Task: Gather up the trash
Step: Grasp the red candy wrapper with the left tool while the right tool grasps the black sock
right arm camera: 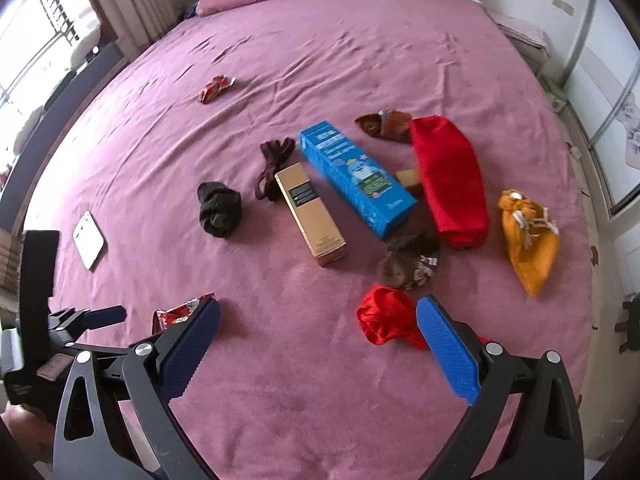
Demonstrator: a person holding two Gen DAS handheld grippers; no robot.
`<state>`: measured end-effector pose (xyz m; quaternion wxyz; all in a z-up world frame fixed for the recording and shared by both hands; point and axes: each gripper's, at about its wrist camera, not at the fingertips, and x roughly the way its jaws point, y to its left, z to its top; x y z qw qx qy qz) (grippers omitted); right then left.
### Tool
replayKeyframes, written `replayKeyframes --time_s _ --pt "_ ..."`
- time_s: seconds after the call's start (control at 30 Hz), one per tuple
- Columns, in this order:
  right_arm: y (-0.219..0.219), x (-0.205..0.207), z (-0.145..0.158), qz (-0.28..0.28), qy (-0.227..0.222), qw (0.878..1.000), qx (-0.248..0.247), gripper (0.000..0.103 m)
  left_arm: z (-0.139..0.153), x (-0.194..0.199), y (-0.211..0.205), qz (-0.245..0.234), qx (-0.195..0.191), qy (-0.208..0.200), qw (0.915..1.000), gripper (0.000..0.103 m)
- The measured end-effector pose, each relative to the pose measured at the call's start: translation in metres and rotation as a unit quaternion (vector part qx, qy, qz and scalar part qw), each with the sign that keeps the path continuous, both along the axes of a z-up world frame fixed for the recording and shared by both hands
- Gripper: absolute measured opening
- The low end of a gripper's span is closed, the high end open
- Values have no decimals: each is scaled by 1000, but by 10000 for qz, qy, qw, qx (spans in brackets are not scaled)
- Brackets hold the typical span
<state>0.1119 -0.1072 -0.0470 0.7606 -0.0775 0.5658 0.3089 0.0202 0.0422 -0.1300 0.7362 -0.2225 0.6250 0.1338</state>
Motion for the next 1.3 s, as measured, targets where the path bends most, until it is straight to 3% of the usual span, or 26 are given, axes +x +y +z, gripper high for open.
replayKeyframes --time_s 0.17,0.3,0.43,0.6,0.73,0.83,0.9,0.97,1.07,1.2,1.3 --pt "15 3 -16 133 101 9999 -13 94 -31 7 2 -222 113 184 9995 98" --pt "22 6 -29 127 219 9997 -39 94 -46 13 -3 -807 304 160 9961 98" --pt "27 7 -43 112 354 9993 -94 94 -53 17 -10 -1543 605 97 9861 98" --pt "30 13 -59 -42 560 9983 -127 94 -68 23 -12 -2123 847 216 9733 98" --pt "30 17 -66 -157 623 9978 -155 94 -90 30 -7 -2414 898 395 9654 83" --pt "34 19 -68 -127 624 9979 -154 94 -94 31 -1 -2330 736 335 9691 81" --pt "38 19 -68 -79 632 9979 -148 94 -94 29 3 -2242 726 296 9714 74" --pt "44 19 -70 14 677 9976 -121 94 -90 29 11 -2048 692 266 9760 58" --pt "58 18 -71 186 686 9974 -110 94 -86 27 32 -1654 516 273 9845 43" --pt "79 20 -71 374 662 9971 -54 94 -79 26 69 -939 74 182 9954 39" --pt "98 24 -71 538 645 9965 -3 94 -73 26 97 -380 -192 28 9991 38"
